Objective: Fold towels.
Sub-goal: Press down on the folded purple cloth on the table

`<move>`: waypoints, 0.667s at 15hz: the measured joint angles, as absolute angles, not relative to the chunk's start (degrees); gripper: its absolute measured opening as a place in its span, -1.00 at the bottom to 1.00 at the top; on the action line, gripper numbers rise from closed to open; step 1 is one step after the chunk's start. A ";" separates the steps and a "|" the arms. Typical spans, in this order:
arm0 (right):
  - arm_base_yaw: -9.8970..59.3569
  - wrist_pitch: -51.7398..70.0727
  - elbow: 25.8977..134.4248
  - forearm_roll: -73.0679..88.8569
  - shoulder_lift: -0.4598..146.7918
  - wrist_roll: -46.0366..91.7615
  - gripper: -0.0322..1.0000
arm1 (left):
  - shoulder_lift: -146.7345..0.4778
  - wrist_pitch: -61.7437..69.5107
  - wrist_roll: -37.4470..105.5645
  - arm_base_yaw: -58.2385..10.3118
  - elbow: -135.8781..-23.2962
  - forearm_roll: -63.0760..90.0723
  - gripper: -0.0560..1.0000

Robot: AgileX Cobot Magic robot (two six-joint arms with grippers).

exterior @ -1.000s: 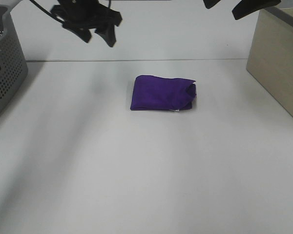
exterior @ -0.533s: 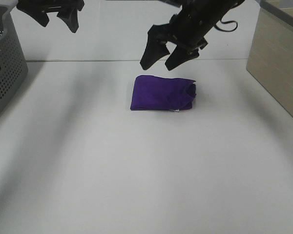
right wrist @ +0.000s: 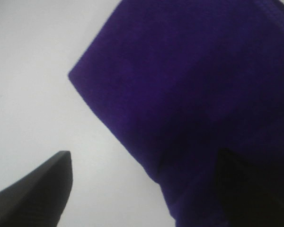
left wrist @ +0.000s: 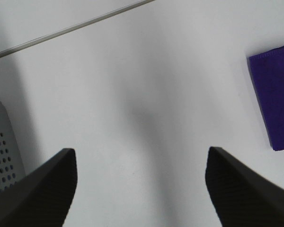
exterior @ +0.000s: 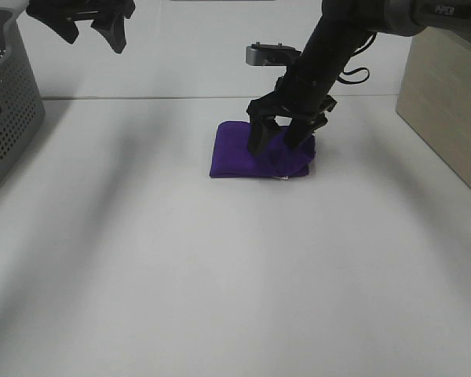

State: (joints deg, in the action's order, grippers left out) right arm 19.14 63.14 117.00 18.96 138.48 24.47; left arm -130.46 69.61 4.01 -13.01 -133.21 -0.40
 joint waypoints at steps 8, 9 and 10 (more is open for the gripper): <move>16.84 63.88 117.23 16.10 139.86 23.49 0.58 | -130.46 69.73 4.01 -13.01 -133.21 -0.40 0.43; 15.76 63.03 116.83 16.44 140.09 24.01 0.58 | -130.46 69.73 4.01 -13.01 -133.21 -0.40 0.43; 15.76 63.03 116.83 16.44 140.09 24.01 0.58 | -130.46 69.73 4.01 -13.01 -133.21 -0.40 0.43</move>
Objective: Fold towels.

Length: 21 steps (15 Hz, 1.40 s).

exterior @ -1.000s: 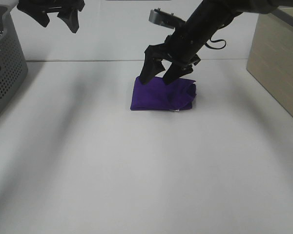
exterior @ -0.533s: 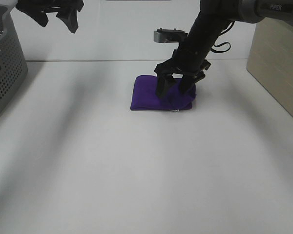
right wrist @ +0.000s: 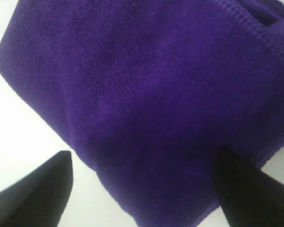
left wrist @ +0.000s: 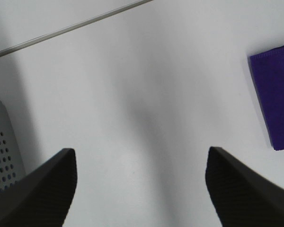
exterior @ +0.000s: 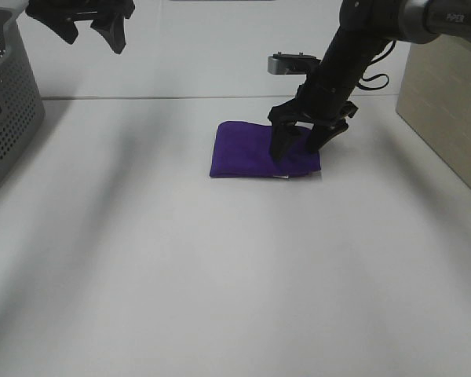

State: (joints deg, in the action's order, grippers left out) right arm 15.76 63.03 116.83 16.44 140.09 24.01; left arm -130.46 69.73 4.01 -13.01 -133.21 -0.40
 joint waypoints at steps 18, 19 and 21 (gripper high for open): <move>12.20 69.33 123.99 -1.09 116.48 4.76 0.57 | -123.01 69.73 5.56 -8.25 -130.29 -9.34 0.43; 9.34 69.33 121.70 -2.01 113.45 4.01 0.57 | -120.61 69.73 5.39 -5.96 -127.71 -9.34 0.43; 2.41 69.27 113.67 -3.21 105.48 3.78 0.57 | -113.33 69.61 4.07 -0.63 -119.86 -7.91 0.43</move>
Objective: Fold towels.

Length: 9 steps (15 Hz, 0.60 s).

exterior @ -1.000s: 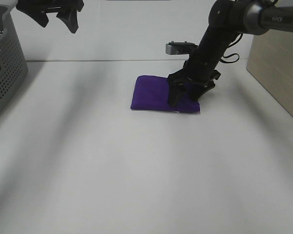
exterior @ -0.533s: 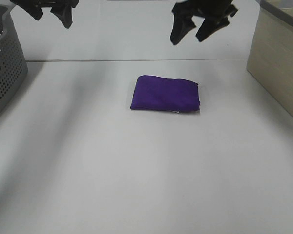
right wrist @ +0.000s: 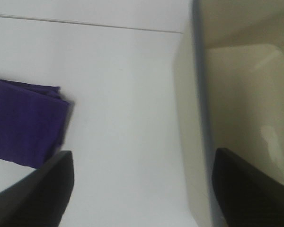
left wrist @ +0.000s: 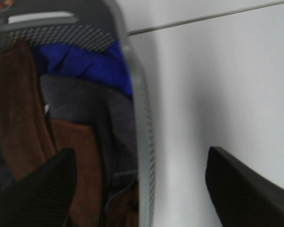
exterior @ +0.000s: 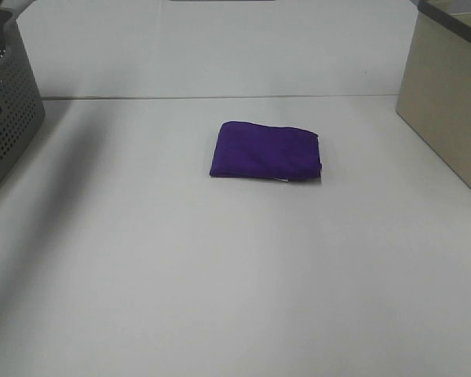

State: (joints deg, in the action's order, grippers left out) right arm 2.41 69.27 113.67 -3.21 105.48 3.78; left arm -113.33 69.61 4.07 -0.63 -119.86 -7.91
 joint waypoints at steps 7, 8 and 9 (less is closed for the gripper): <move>-2.06 69.90 64.57 -2.69 54.20 0.00 0.69 | -67.38 61.25 1.60 7.79 -77.86 -6.76 0.43; -2.06 69.84 59.70 -3.50 46.70 -0.57 0.69 | -61.13 59.93 1.55 7.79 -72.77 -6.76 0.43; -2.06 68.18 55.63 -4.53 39.36 -0.63 0.69 | -55.86 59.36 1.43 7.79 -68.01 -6.76 0.43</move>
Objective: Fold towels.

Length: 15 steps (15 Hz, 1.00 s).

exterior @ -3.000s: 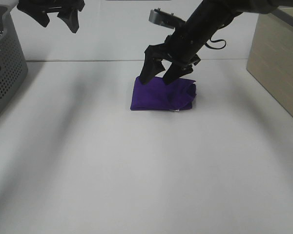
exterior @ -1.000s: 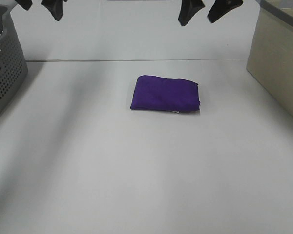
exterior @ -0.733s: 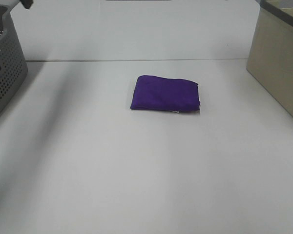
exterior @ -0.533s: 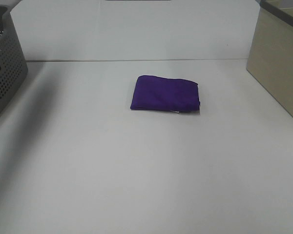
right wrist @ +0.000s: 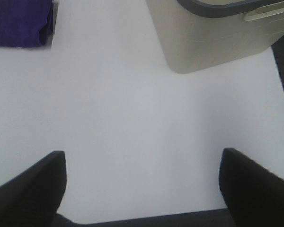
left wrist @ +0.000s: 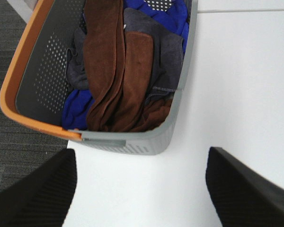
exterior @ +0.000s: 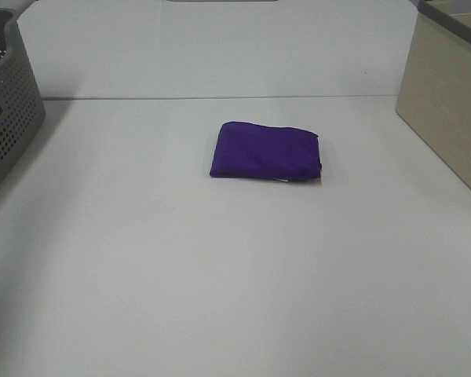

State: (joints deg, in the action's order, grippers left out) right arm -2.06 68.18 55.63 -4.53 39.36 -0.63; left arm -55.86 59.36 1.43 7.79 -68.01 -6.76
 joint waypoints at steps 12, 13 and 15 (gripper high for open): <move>-2.06 64.74 33.63 -6.19 -0.23 1.60 0.69 | -15.13 57.81 4.07 2.98 -36.44 -2.64 0.43; -2.06 64.69 33.17 -6.19 -0.23 1.89 0.69 | -12.43 58.38 4.07 2.92 -35.92 -2.58 0.43; -2.06 64.57 31.11 -6.19 -0.23 2.01 0.69 | -7.33 58.56 4.07 2.92 -35.24 -2.29 0.43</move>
